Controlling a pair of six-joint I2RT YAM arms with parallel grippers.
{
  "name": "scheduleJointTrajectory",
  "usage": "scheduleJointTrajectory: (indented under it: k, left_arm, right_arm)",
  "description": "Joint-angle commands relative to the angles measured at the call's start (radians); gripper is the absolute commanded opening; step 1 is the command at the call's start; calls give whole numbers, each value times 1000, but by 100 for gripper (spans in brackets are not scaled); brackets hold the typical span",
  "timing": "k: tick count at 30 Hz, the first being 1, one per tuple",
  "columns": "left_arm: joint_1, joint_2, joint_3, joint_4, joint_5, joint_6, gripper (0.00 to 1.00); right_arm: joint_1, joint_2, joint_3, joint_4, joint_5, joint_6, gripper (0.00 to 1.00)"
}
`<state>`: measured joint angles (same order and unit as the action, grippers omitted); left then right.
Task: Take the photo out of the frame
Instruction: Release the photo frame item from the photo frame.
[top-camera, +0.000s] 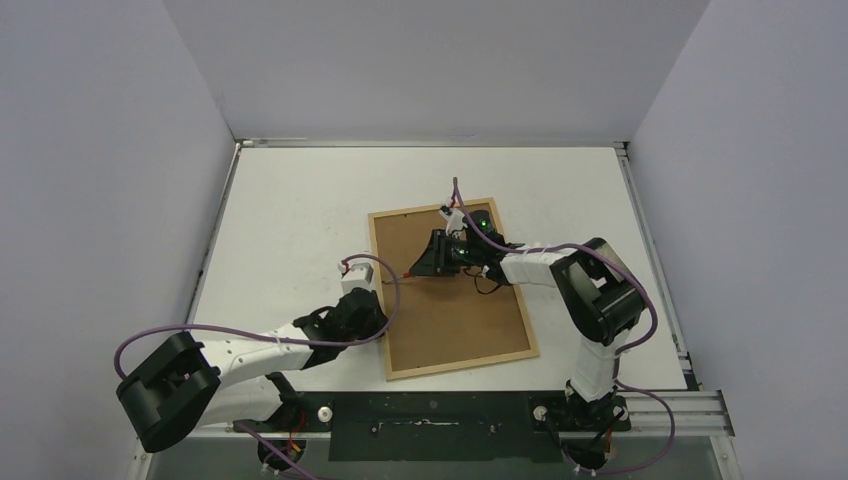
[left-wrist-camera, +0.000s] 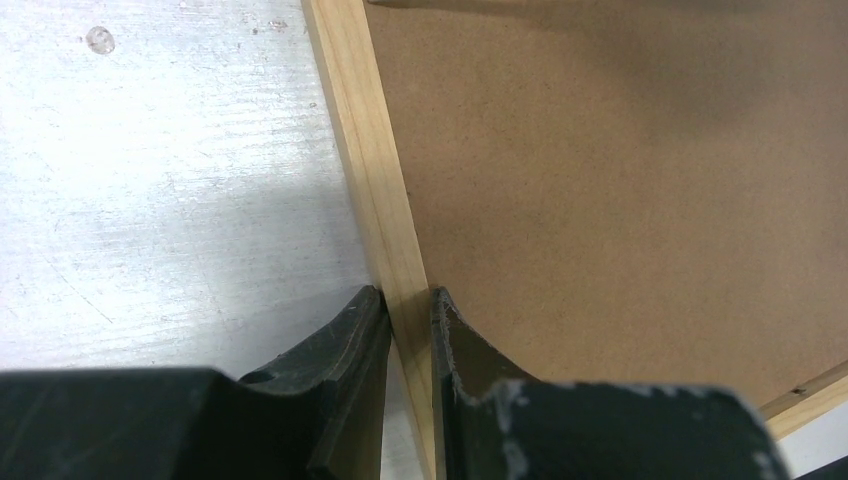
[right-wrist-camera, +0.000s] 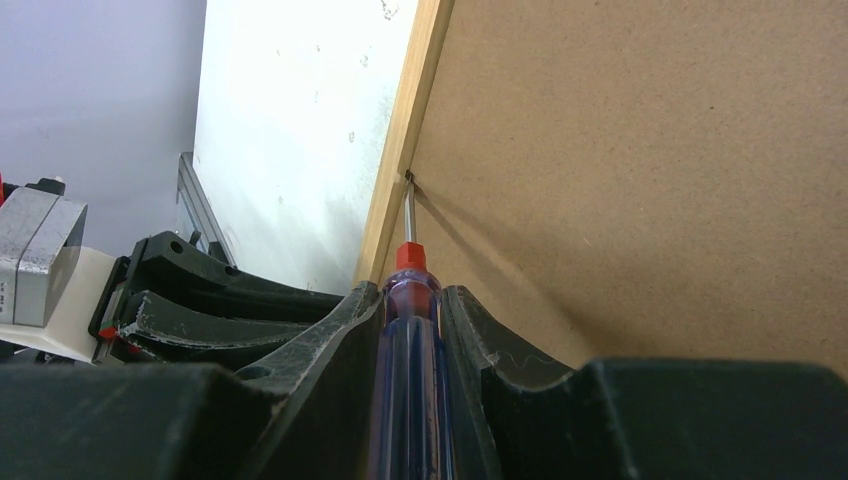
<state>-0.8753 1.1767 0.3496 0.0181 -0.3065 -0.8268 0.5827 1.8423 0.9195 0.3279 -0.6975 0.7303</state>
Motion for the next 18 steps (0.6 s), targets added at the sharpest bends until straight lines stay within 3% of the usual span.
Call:
scheduleJointTrajectory:
  k: [1,18]
  left_arm:
    - [-11,33,-56,-33,161,53,0]
    - [-12,21,-108,80,225,110,0]
  right_arm:
    - [15,27,15,39,47,-33,0]
    - [89,62,122,26,-34,-112,0]
